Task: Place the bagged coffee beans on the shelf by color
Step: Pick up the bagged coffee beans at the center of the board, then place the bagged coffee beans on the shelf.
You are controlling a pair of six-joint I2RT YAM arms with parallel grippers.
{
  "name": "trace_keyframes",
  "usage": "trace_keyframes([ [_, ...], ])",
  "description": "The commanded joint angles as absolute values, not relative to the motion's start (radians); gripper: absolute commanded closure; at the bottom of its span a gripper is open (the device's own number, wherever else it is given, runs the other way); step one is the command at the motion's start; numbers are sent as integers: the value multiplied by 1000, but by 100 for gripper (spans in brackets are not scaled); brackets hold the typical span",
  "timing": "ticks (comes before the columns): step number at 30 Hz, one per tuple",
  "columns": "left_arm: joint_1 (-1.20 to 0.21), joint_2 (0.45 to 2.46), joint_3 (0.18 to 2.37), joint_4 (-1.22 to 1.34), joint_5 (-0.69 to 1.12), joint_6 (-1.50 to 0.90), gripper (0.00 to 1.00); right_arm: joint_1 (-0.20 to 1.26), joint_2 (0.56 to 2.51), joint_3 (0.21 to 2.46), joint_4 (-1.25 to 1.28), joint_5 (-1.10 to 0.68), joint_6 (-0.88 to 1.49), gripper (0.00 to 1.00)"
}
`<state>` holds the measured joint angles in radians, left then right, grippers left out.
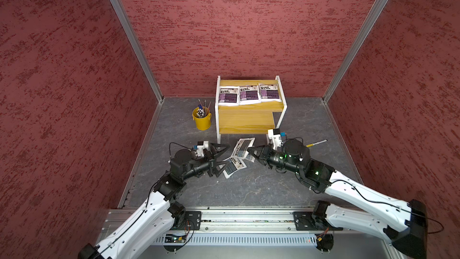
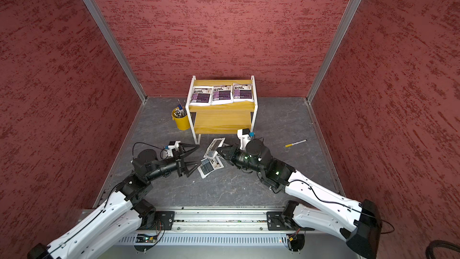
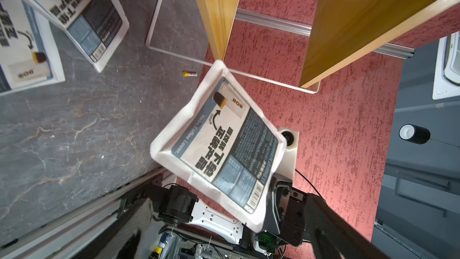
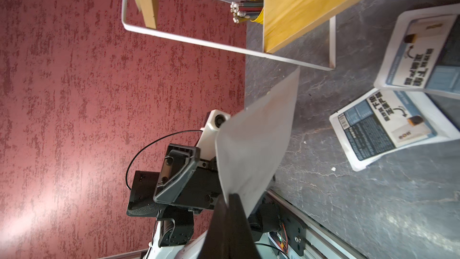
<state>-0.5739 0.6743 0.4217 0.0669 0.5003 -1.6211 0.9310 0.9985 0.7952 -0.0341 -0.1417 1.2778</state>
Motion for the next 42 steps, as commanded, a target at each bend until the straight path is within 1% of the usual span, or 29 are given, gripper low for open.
trace_keyframes([
  [1,-645,719,431,130,389,-1694,0,957,1018,843,83,-119,1246,100],
  [6,-667,787,431,219,346,-1717,0,994,1044,854,104,-118,1241,100],
  [13,-654,804,443,276,272,-1730,0,1012,1024,815,94,-101,1255,100],
  [15,-645,807,443,293,267,-1733,2,1014,1017,807,88,-98,1258,100],
  [16,-639,808,442,298,267,-1735,5,1013,1014,803,84,-98,1257,100],
  [18,-628,801,440,299,271,-1739,12,1015,1008,795,78,-91,1259,100],
  [21,-606,784,433,292,276,-1740,28,1015,1007,783,77,-91,1263,100],
  [24,-581,772,432,287,292,-1738,39,1017,1012,769,85,-92,1270,100],
  [26,-564,770,435,288,312,-1736,44,1018,1014,759,93,-92,1275,100],
  [29,-544,756,439,266,329,-1728,47,1018,1015,754,95,-91,1276,100],
  [33,-519,741,447,238,348,-1706,58,1019,1018,744,100,-91,1279,100],
  [38,-494,742,454,238,379,-1673,69,1019,1025,731,112,-101,1281,100],
  [42,-483,741,464,210,396,-1649,72,1019,1023,726,115,-104,1280,100],
])
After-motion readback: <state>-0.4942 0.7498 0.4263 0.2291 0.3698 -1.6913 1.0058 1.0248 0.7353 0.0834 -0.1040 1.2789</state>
